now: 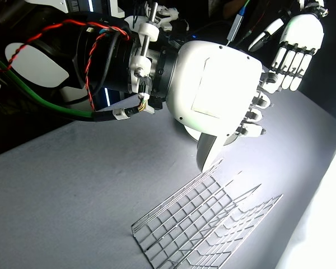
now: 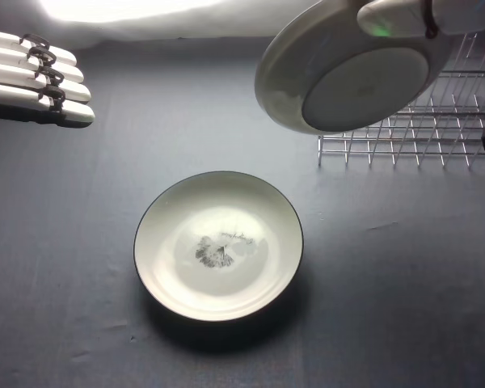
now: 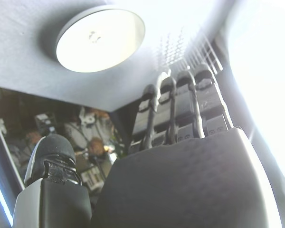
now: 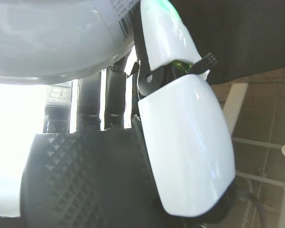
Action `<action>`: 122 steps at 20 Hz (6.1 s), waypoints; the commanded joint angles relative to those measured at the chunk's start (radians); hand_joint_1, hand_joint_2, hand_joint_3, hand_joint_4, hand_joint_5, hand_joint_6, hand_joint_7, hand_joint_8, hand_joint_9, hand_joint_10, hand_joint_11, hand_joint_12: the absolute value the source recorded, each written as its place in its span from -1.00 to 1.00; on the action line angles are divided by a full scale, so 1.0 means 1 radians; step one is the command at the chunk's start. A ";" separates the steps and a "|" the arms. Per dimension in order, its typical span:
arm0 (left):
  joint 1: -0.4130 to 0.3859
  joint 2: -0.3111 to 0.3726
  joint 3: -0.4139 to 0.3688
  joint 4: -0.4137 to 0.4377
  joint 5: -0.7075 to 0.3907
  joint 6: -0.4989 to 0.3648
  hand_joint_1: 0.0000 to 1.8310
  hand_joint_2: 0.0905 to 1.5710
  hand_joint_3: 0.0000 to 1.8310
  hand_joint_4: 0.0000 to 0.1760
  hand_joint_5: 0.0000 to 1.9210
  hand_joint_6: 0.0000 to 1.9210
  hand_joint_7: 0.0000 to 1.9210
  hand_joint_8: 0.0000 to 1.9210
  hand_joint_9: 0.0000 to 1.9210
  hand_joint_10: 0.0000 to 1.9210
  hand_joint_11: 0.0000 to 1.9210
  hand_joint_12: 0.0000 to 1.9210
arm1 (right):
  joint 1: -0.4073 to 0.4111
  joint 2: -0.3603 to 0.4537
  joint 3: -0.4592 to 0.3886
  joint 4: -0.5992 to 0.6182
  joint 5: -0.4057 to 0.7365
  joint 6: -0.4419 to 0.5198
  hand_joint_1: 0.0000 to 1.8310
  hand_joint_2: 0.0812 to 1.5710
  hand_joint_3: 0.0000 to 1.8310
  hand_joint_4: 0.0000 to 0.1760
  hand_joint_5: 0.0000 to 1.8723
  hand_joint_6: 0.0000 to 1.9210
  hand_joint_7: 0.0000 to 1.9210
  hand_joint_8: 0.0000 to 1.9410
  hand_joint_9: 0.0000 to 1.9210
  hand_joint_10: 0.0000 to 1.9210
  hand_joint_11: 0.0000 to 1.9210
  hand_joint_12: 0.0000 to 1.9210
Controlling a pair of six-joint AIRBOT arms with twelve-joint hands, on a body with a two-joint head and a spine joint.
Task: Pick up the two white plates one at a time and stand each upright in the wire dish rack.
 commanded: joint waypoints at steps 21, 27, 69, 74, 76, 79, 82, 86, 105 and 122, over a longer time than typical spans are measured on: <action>-0.008 -0.002 0.012 -0.084 -0.008 0.000 -1.00 0.37 -1.00 -1.00 -0.94 -0.99 -0.96 -0.99 -1.00 -1.00 -1.00 -1.00 | 0.082 -0.032 0.066 0.043 0.114 0.002 0.49 0.45 -1.00 -1.00 -0.15 0.28 -0.08 0.16 -0.11 0.33 -0.32 0.29; -0.008 -0.002 0.011 -0.084 -0.007 0.000 -1.00 0.37 -1.00 -1.00 -0.93 -0.99 -0.96 -0.99 -0.99 -1.00 -1.00 -1.00 | 0.077 -0.033 0.091 0.043 0.112 0.000 0.49 0.45 -1.00 -1.00 -0.13 0.26 -0.09 0.16 -0.10 0.30 -0.29 0.26; 0.264 -0.103 -0.085 -0.277 0.135 0.179 -1.00 0.36 -1.00 -1.00 -0.93 -0.99 -0.96 -1.00 -0.99 -1.00 -1.00 -1.00 | -0.220 0.025 0.313 0.045 0.210 -0.007 0.48 0.46 -1.00 -1.00 -0.22 0.34 -0.09 0.16 -0.09 0.33 -0.34 0.36; 0.277 -0.103 -0.101 -0.278 0.162 0.195 -1.00 0.37 -1.00 -1.00 -0.92 -0.99 -0.95 -0.99 -0.98 -0.99 -1.00 -1.00 | -0.220 0.025 0.304 -0.031 0.231 -0.006 0.48 0.47 -1.00 -1.00 -0.22 0.33 -0.10 0.18 -0.11 0.36 -0.34 0.36; 0.288 -0.104 -0.108 -0.278 0.172 0.201 -1.00 0.37 -1.00 -1.00 -0.93 -1.00 -0.96 -1.00 -1.00 -1.00 -1.00 -1.00 | -0.220 0.025 0.292 -0.090 0.254 -0.006 0.48 0.46 -1.00 -1.00 -0.21 0.33 -0.07 0.14 -0.11 0.35 -0.34 0.35; 0.294 -0.106 -0.123 -0.278 0.191 0.203 -1.00 0.35 -1.00 -1.00 -0.94 -1.00 -0.97 -1.00 -1.00 -1.00 -1.00 -1.00 | -0.222 0.026 0.265 -0.236 0.312 -0.006 0.48 0.46 -1.00 -1.00 -0.21 0.33 -0.09 0.15 -0.10 0.34 -0.32 0.33; 0.297 -0.111 -0.132 -0.278 0.210 0.207 -1.00 0.37 -1.00 -1.00 -0.93 -1.00 -0.97 -1.00 -1.00 -1.00 -1.00 -1.00 | -0.239 0.025 0.254 -0.409 0.404 -0.015 0.49 0.45 -1.00 -1.00 -0.19 0.31 -0.08 0.13 -0.09 0.33 -0.32 0.37; 0.311 -0.120 -0.136 -0.278 0.234 0.212 -1.00 0.36 -1.00 -1.00 -0.91 -0.99 -0.95 -0.99 -0.98 -0.99 -0.99 -0.99 | -0.239 0.019 0.226 -0.633 0.502 -0.029 0.49 0.45 -1.00 -1.00 -0.21 0.31 -0.07 0.10 -0.07 0.32 -0.31 0.35; 0.393 -0.158 -0.173 -0.278 0.319 0.227 -1.00 0.37 -0.99 -1.00 -0.91 -1.00 -0.95 -1.00 -0.98 -1.00 -0.97 -0.98 | -0.265 0.012 0.183 -1.072 0.672 -0.055 -0.02 0.45 -1.00 -1.00 -0.37 -0.91 -0.37 -1.00 -0.46 -0.95 -0.98 0.28; 0.536 -0.190 -0.169 -0.249 0.357 0.207 -1.00 0.35 -1.00 -1.00 -0.93 -1.00 -0.97 -1.00 -1.00 -1.00 -1.00 -1.00 | -0.296 0.012 0.171 -1.086 0.670 -0.079 0.10 0.09 -1.00 -1.00 -0.90 -0.99 -0.96 -1.00 -0.97 -1.00 -0.99 -0.71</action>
